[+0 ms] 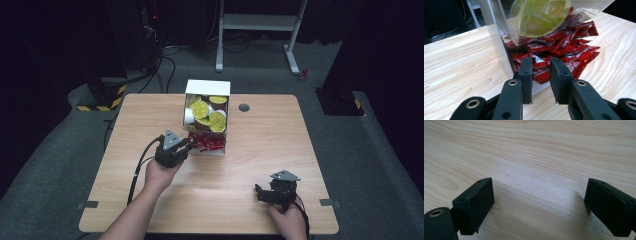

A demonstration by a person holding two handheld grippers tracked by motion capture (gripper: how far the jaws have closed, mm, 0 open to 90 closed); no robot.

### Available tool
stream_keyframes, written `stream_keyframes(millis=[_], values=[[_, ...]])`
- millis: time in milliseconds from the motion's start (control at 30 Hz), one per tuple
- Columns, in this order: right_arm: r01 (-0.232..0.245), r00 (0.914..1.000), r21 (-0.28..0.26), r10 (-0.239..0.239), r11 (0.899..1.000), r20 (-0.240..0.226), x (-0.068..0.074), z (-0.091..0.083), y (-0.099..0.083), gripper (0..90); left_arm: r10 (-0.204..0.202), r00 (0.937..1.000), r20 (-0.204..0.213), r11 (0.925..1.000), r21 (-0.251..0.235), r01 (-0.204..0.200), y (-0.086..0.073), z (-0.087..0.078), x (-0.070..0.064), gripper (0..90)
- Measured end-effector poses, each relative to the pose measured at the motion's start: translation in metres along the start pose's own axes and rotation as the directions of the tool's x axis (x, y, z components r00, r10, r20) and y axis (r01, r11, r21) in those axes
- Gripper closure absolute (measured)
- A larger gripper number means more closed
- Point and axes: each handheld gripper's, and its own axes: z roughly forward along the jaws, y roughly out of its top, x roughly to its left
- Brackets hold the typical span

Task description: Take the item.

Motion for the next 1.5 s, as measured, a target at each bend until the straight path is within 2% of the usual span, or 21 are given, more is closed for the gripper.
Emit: stream_keyframes(millis=[233,400,500,667,767,867,1000,1167,1300,1500], values=[[0.000,1.0000,0.000,0.000,1.000,0.000,0.000,0.000,0.000,9.0,0.015,0.9999,0.005,0.9997,-0.017,-0.015,0.001,-0.016,-0.005,72.4],[-0.003,1.0000,0.000,0.003,1.000,0.000,0.000,0.000,0.000,9.0,0.025,0.9997,0.003,0.9996,-0.015,-0.025,0.000,-0.017,-0.006,71.4],[-0.003,1.0000,0.000,0.003,1.000,0.000,0.000,0.000,0.000,9.0,0.029,0.9996,0.002,0.9995,-0.013,-0.029,0.000,-0.016,-0.007,66.9],[0.000,1.0000,0.000,0.000,1.000,0.000,0.000,0.000,0.000,9.0,0.040,0.9991,-0.016,0.9992,-0.008,-0.040,-0.001,-0.014,-0.010,51.9],[0.003,1.0000,-0.001,-0.003,1.000,0.001,0.000,0.000,0.000,9.0,0.049,0.9984,-0.029,0.9988,-0.001,-0.049,-0.001,-0.010,-0.010,47.0],[0.001,1.0000,-0.001,-0.001,1.000,0.000,0.000,0.000,0.000,9.0,0.052,0.9978,-0.041,0.9984,0.023,-0.051,0.003,0.000,-0.010,45.6],[0.000,1.0000,0.000,0.000,1.000,0.000,0.000,0.000,0.000,9.0,0.056,0.9972,-0.050,0.9981,0.028,-0.055,0.006,0.007,-0.009,47.3],[0.000,1.0000,0.000,0.000,1.000,0.000,0.000,0.000,0.000,9.0,0.045,0.9963,-0.072,0.9987,0.024,-0.044,0.006,0.011,-0.007,56.8],[0.002,1.0000,-0.001,-0.002,1.000,0.001,0.000,0.000,0.000,9.0,0.056,0.9951,-0.082,0.9983,0.022,-0.054,0.005,0.010,-0.007,63.5],[0.001,1.0000,0.000,-0.001,1.000,0.000,0.000,0.000,0.000,9.0,0.043,0.9960,-0.078,0.9990,0.016,-0.042,0.002,0.008,-0.004,72.8]])
